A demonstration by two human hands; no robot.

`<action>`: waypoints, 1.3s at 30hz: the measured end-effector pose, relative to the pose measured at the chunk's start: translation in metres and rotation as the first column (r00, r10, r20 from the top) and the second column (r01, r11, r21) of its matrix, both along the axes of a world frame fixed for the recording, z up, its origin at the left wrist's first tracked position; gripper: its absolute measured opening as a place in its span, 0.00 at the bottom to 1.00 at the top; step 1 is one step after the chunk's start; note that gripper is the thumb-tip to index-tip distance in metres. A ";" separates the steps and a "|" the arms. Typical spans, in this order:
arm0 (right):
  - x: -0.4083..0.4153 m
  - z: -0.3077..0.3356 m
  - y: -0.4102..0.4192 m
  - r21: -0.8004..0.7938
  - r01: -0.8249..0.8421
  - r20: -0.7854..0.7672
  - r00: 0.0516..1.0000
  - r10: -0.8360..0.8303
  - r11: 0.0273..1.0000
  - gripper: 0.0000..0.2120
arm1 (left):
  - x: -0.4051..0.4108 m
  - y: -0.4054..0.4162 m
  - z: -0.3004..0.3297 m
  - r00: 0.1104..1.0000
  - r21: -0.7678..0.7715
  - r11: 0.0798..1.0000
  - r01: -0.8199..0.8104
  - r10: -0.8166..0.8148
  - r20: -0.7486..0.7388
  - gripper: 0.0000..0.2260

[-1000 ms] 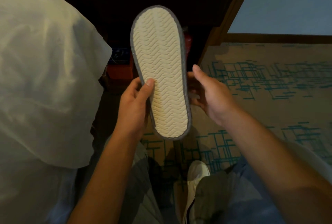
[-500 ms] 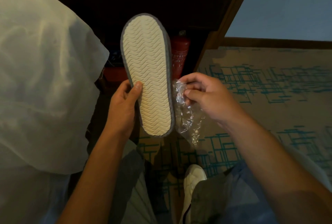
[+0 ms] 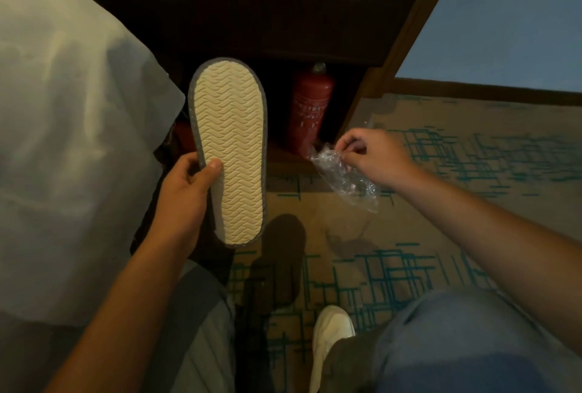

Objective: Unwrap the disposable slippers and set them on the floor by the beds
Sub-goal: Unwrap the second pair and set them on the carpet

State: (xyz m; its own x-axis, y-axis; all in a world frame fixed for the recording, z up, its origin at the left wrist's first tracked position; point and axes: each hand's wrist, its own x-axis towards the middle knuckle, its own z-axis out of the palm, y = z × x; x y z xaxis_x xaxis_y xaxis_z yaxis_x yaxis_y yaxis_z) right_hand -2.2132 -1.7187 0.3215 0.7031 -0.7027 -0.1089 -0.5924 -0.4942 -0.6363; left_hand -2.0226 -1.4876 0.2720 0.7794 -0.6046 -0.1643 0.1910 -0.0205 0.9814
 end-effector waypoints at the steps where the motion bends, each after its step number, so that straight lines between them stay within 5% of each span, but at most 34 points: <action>1: 0.001 -0.013 -0.010 -0.014 0.010 -0.013 1.000 -0.011 1.000 0.05 | 0.003 0.002 -0.004 1.000 0.011 1.000 -0.008 0.008 -0.004 0.06; 10: -0.015 -0.143 -0.076 -0.067 0.317 -0.212 0.922 -0.324 0.946 0.06 | 0.009 0.002 -0.035 1.000 0.098 0.995 0.014 -0.013 -0.010 0.05; 18: -0.033 -0.193 -0.097 -0.112 0.433 -0.344 0.827 -0.444 0.894 0.10 | 0.012 -0.014 -0.048 0.999 0.121 0.992 0.034 -0.033 -0.012 0.05; 26: -0.018 -0.166 -0.075 0.086 0.346 -0.342 0.891 -0.298 0.934 0.35 | 0.007 -0.017 -0.051 0.999 0.148 0.989 0.017 -0.011 -0.045 0.05; 34: 0.011 -0.041 -0.018 0.390 -0.016 -0.022 0.999 0.027 0.921 0.38 | -0.017 -0.036 -0.020 0.994 0.016 0.994 0.108 -0.107 -0.018 0.08; 39: 0.000 0.017 0.031 0.505 -0.217 -0.015 0.965 0.260 0.835 0.26 | -0.033 -0.041 0.002 0.985 -0.047 0.986 0.158 -0.153 0.085 0.13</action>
